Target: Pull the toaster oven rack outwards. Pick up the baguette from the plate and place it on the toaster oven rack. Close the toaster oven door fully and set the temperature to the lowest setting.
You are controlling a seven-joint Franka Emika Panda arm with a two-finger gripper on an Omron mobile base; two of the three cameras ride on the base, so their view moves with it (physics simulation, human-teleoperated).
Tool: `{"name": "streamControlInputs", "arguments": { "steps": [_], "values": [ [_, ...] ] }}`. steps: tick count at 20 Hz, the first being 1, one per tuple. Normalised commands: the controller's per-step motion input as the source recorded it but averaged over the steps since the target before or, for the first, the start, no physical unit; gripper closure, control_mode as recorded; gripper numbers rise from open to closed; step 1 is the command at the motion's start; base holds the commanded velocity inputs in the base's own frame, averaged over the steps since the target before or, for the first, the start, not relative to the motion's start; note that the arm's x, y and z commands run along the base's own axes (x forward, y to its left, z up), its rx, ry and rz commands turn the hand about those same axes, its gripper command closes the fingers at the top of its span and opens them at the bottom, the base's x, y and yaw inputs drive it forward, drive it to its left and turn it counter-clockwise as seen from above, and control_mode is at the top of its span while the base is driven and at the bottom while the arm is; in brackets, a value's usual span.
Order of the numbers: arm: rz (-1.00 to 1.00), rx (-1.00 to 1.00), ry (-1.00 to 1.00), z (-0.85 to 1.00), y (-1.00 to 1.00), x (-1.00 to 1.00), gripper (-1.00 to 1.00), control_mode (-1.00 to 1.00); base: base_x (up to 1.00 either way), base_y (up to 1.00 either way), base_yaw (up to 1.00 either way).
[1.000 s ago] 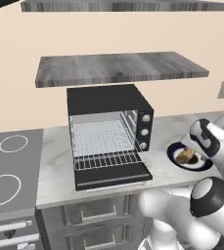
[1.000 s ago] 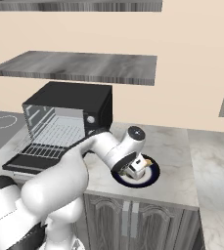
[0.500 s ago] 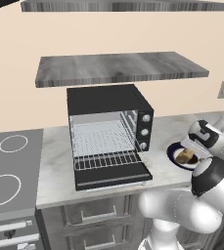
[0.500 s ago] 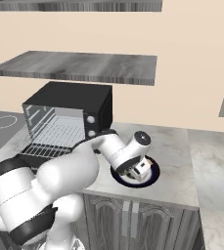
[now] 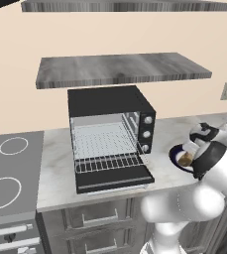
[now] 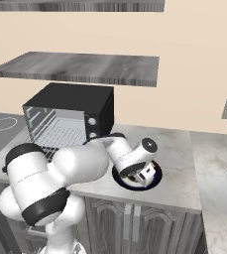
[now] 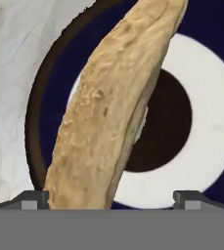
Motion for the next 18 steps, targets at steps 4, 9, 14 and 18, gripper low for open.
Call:
{"name": "streamControlInputs", "arguments": {
  "steps": [4,9,14,18],
  "values": [
    [0.03,0.07,0.00,-0.02,-0.12,0.16,-1.00,-1.00,0.00,0.00,0.00],
    [0.05,0.04,0.00,-0.04,0.00,0.26,-1.00,-1.00,0.00,0.00,0.00],
    [0.05,0.00,0.03,-0.19,0.00,0.44,-1.00,-1.00,0.00,0.00,0.00],
    [0.06,0.00,0.08,-0.31,0.00,0.44,-1.00,-1.00,0.00,0.00,0.00]
  ]
}}
